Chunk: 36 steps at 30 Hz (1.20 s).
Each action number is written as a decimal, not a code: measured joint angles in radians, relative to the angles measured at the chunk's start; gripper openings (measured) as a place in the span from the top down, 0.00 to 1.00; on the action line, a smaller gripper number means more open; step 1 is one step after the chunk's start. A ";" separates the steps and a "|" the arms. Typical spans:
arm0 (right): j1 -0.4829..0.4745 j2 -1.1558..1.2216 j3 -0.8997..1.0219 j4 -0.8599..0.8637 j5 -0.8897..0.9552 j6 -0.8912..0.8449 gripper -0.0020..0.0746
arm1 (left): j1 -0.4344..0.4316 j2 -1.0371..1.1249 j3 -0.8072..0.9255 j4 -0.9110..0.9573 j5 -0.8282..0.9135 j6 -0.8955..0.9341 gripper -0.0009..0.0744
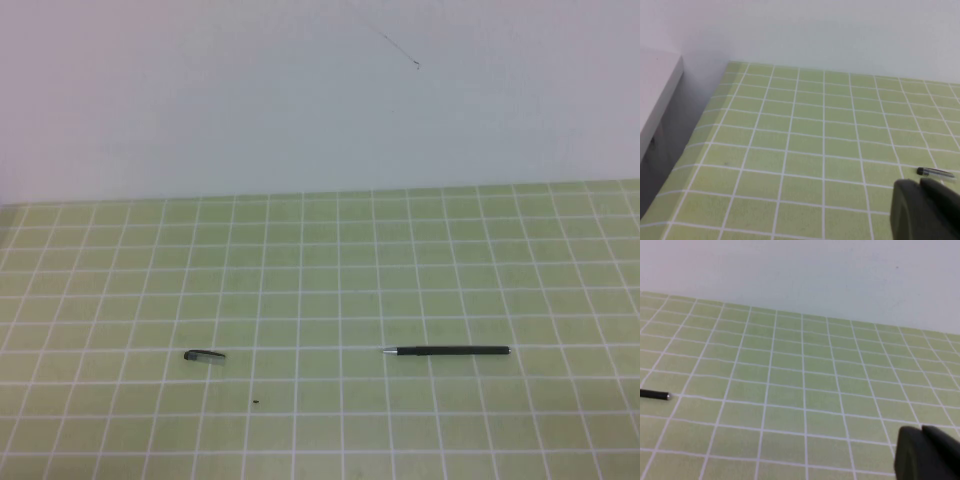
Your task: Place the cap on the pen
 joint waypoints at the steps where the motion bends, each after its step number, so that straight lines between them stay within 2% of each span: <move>1: 0.000 0.000 0.000 0.000 0.000 0.000 0.96 | 0.000 0.000 0.000 0.000 0.000 0.000 0.99; 3: 0.000 0.000 0.000 0.000 0.000 0.026 0.96 | 0.000 0.000 0.000 0.000 0.000 0.000 0.99; 6: 0.000 0.000 0.000 0.000 0.000 0.187 0.96 | 0.000 0.000 0.000 0.000 0.000 0.000 0.99; 8: 0.000 0.000 0.000 0.000 0.000 0.216 0.96 | 0.000 0.000 0.000 0.000 0.000 0.000 0.99; 36: 0.000 0.000 0.000 0.000 0.000 0.182 0.96 | 0.000 0.000 0.000 0.000 0.000 0.000 0.99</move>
